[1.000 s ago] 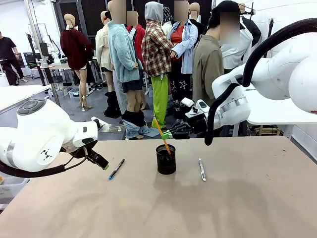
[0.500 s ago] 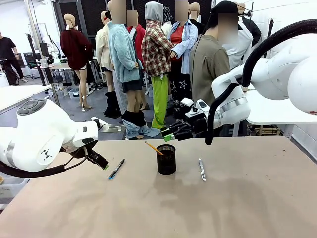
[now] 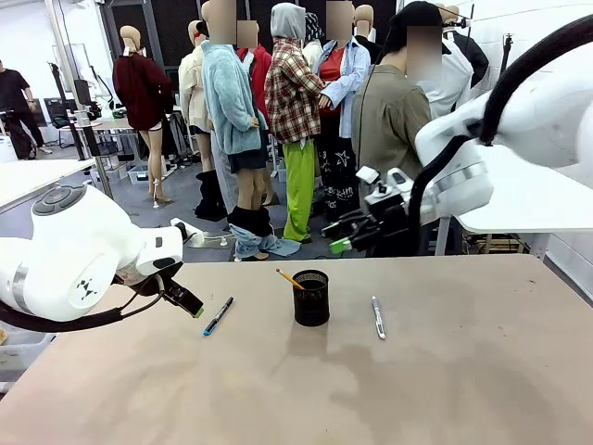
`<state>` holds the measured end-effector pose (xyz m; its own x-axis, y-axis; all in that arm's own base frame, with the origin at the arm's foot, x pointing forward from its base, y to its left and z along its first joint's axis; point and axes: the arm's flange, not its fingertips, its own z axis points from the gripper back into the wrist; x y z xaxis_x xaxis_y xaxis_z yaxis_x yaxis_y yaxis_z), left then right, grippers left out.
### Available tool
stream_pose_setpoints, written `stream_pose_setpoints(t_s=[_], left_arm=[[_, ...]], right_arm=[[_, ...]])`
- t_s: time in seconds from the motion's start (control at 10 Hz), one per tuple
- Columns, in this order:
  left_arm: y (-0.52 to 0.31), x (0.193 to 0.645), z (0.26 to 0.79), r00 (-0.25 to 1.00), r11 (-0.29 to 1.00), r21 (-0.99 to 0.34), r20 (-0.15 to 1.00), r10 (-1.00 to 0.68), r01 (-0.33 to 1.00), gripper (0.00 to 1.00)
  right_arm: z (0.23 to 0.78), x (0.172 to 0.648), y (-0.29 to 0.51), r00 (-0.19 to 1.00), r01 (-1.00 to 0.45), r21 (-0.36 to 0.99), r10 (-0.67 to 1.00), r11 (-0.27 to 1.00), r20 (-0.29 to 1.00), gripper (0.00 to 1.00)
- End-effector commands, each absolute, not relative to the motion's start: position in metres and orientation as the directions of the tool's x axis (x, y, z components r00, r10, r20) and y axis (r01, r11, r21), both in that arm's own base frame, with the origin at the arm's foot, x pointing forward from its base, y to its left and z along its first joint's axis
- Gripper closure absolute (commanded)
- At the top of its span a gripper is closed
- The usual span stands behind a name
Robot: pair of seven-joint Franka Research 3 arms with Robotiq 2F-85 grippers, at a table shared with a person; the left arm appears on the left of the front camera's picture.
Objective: Place the pens into the pen holder.
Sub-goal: Pick up a writing instrument from the table and place it into the Pen holder.
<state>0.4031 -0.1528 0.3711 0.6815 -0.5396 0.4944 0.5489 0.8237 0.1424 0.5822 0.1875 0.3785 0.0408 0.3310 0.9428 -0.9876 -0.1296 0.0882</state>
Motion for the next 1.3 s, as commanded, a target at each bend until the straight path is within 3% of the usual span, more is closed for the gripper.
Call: stream_pose_setpoints(t_s=[0.0,0.3,0.6,0.9,1.2], left_arm=[[-0.151,0.403,0.372,0.683,0.826,0.14,0.496,-0.536,0.546,0.0],[-0.151,0.403,0.372,0.683,0.826,0.14,0.496,-0.536,0.546,0.0],[-0.151,0.403,0.372,0.683,0.826,0.14,0.496,-0.536,0.546,0.0],[-0.151,0.403,0.372,0.683,0.826,0.14,0.496,-0.536,0.546,0.0],[-0.151,0.403,0.372,0.683,0.826,0.14,0.496,-0.536,0.546,0.0]], right_arm=[[0.417,0.542,0.146,0.206,-0.977,0.15,0.486,0.152,0.849,0.11],[0.446,0.529,0.1,0.593,-0.777,0.349,0.424,0.524,0.685,0.11],[0.464,0.517,0.072,0.841,-0.495,0.417,0.299,0.762,0.451,0.11],[0.48,0.507,0.057,0.961,-0.225,0.312,0.157,0.923,0.229,0.11],[0.475,0.501,0.059,0.992,-0.08,0.076,0.072,0.994,0.104,0.11]])
